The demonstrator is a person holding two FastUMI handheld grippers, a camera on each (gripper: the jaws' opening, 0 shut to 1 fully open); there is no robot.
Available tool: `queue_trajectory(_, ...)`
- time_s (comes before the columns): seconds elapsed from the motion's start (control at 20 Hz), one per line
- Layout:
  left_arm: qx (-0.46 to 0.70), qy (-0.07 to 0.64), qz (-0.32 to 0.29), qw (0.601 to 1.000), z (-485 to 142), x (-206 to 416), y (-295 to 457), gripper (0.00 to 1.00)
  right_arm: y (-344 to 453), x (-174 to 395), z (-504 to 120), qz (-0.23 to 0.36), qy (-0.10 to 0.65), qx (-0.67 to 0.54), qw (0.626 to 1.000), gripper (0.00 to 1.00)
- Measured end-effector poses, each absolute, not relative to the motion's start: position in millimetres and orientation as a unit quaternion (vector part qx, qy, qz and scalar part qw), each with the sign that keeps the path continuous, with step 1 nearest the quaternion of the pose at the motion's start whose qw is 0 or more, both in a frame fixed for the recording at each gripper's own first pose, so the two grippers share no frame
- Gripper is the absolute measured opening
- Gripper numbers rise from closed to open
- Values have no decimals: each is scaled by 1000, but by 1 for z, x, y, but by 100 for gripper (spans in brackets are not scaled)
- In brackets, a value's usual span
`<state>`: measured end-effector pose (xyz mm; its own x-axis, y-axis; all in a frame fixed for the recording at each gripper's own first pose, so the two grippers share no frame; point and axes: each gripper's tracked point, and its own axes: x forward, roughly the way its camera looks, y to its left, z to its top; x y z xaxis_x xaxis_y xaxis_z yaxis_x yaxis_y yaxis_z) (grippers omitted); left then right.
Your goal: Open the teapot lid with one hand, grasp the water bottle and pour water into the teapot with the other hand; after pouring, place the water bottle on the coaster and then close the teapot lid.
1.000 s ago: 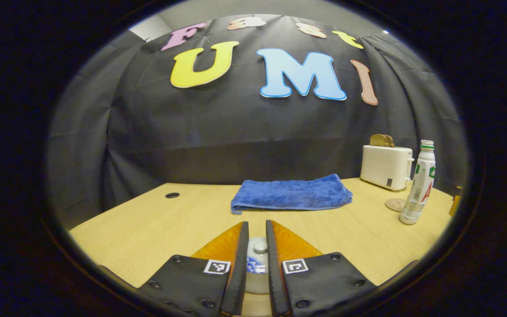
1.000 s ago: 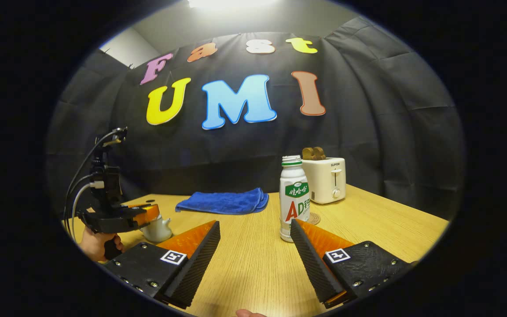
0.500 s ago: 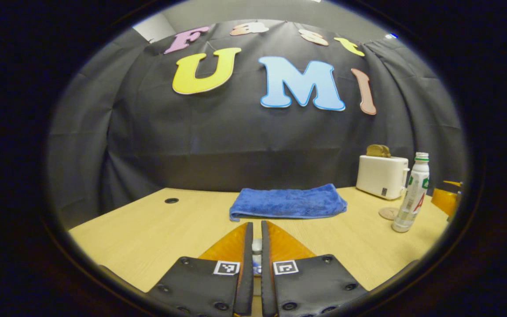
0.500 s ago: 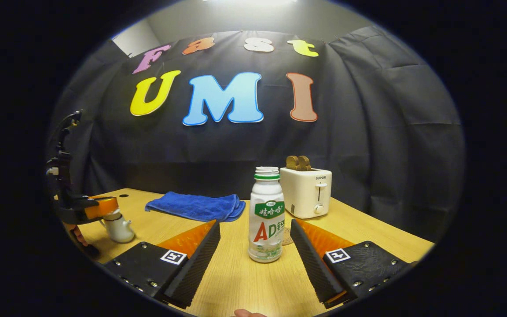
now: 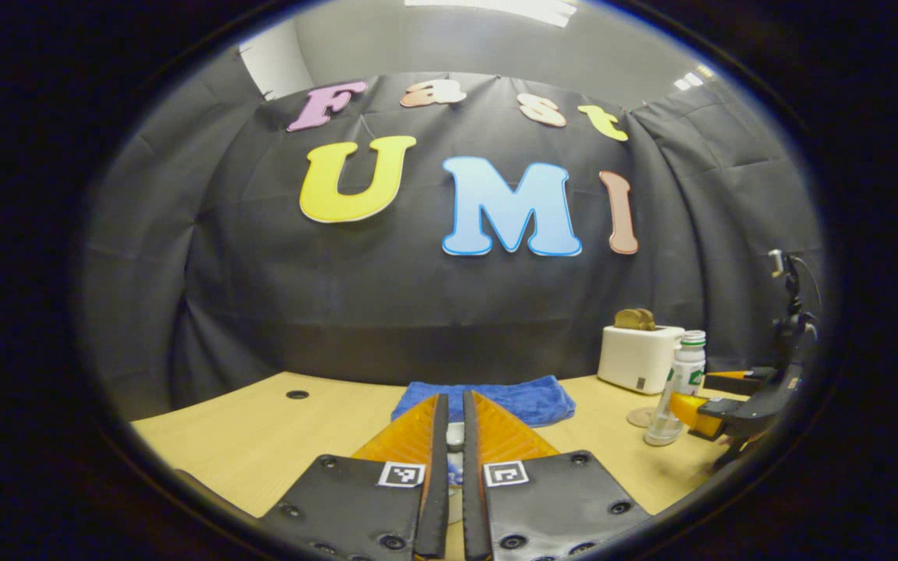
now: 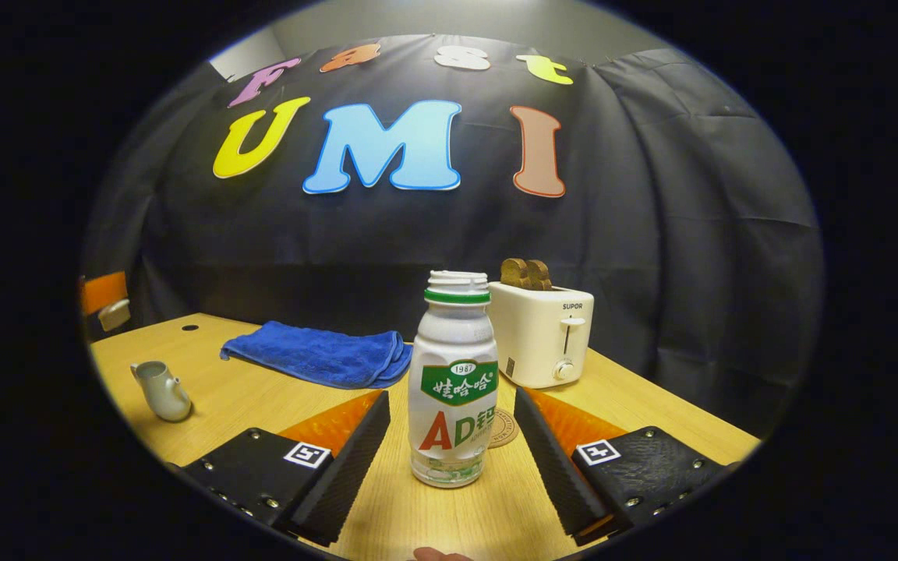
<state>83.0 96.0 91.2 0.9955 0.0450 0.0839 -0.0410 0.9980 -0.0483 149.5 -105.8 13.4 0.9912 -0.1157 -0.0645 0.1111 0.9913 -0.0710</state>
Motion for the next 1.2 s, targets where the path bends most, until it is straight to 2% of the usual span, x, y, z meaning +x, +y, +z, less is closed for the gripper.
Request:
queue_trajectory(0.15,-36,-58,25,997,102,59,104,18,-109,165,0,-52,56,-15,997,99)
queue_trajectory(0.3,-43,-55,22,997,94,44,103,10,-114,180,-10,-53,73,-4,996,99)
queue_trajectory(0.4,-41,-51,27,997,85,38,105,18,-117,188,-6,-60,67,-2,996,99)
queue_trajectory(0.45,-44,-47,27,998,81,36,105,13,-118,188,-7,-62,67,-3,996,99)
queue_trajectory(0.5,-47,-42,25,998,77,35,104,14,-118,189,-6,-62,64,-4,996,98)
queue_trajectory(0.55,-50,-39,23,998,75,33,103,18,-116,190,-4,-62,61,-5,996,90)
queue_trajectory(0.6,-51,-36,22,998,73,31,102,14,-118,192,-5,-64,61,-7,996,83)
queue_trajectory(0.65,-51,-35,19,998,73,29,101,14,-118,192,-4,-63,60,-8,996,75)
queue_trajectory(0.7,-50,-35,16,998,72,27,99,14,-117,190,-4,-62,60,-11,996,75)
queue_trajectory(0.75,-47,-36,13,998,72,23,97,18,-117,189,-3,-63,62,-18,996,73)
queue_trajectory(0.8,-43,-37,12,998,72,21,95,14,-116,187,-3,-63,64,-26,996,74)
queue_trajectory(0.9,-35,-34,13,999,68,15,91,13,-109,182,0,-56,66,-44,995,74)
queue_trajectory(0.95,-33,-31,7,999,65,11,87,18,-106,179,3,-53,65,-55,995,73)
queue_trajectory(1.2,-35,-36,-26,998,58,-15,64,18,-75,163,19,-33,66,-148,986,74)
